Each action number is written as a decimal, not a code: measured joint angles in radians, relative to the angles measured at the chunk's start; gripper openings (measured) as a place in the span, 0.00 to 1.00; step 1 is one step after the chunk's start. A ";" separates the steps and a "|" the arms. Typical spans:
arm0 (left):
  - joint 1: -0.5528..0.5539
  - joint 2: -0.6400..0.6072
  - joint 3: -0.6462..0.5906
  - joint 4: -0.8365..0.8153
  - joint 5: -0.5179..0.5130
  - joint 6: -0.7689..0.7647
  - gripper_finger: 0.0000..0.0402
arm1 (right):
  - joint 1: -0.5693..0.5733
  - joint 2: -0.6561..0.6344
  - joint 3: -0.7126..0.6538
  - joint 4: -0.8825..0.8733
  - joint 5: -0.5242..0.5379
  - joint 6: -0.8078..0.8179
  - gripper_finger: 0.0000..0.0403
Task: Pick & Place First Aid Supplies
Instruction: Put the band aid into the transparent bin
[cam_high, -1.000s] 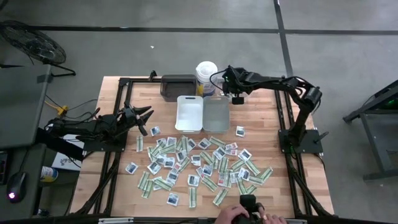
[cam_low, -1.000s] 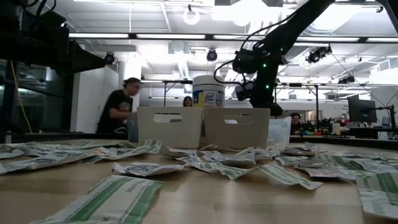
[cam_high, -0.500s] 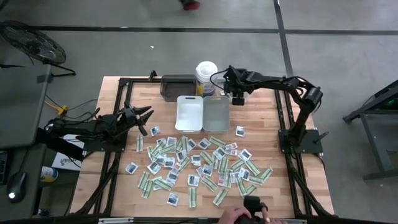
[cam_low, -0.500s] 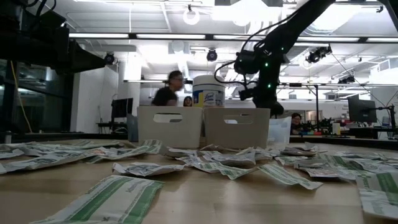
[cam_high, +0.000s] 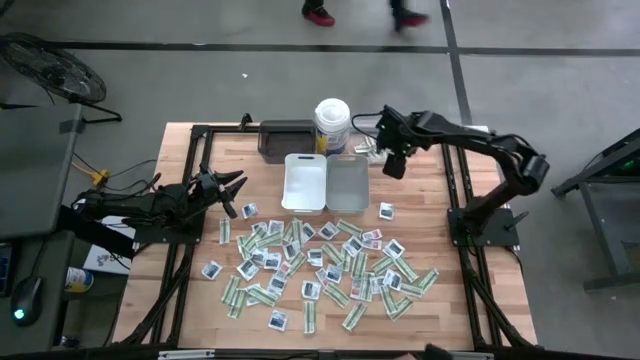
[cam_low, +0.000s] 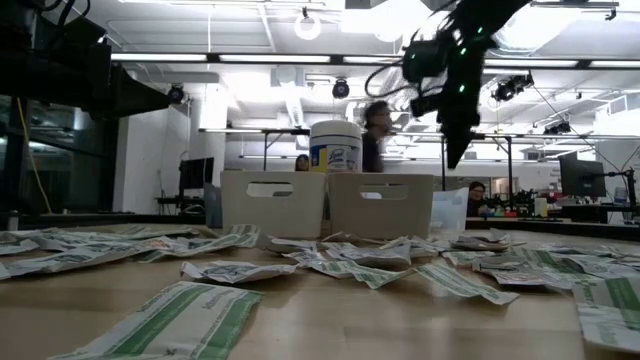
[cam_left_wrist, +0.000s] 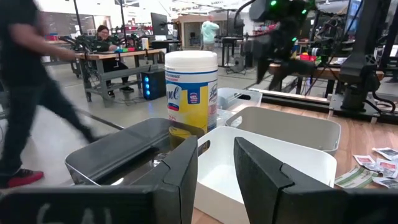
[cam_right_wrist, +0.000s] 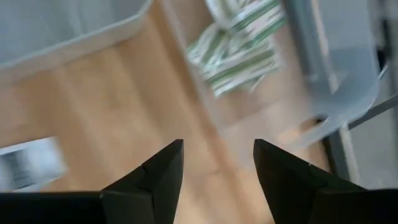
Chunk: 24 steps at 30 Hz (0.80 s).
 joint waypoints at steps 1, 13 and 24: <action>0.000 0.000 0.000 0.000 0.000 0.000 0.25 | 0.009 -0.017 0.000 -0.024 -0.014 0.037 0.47; 0.000 0.000 0.000 0.000 0.000 0.000 0.25 | 0.203 -0.230 -0.054 -0.225 -0.148 0.337 0.47; 0.000 0.000 0.000 0.000 0.000 0.000 0.25 | 0.507 -0.494 -0.332 -0.221 -0.272 0.778 0.47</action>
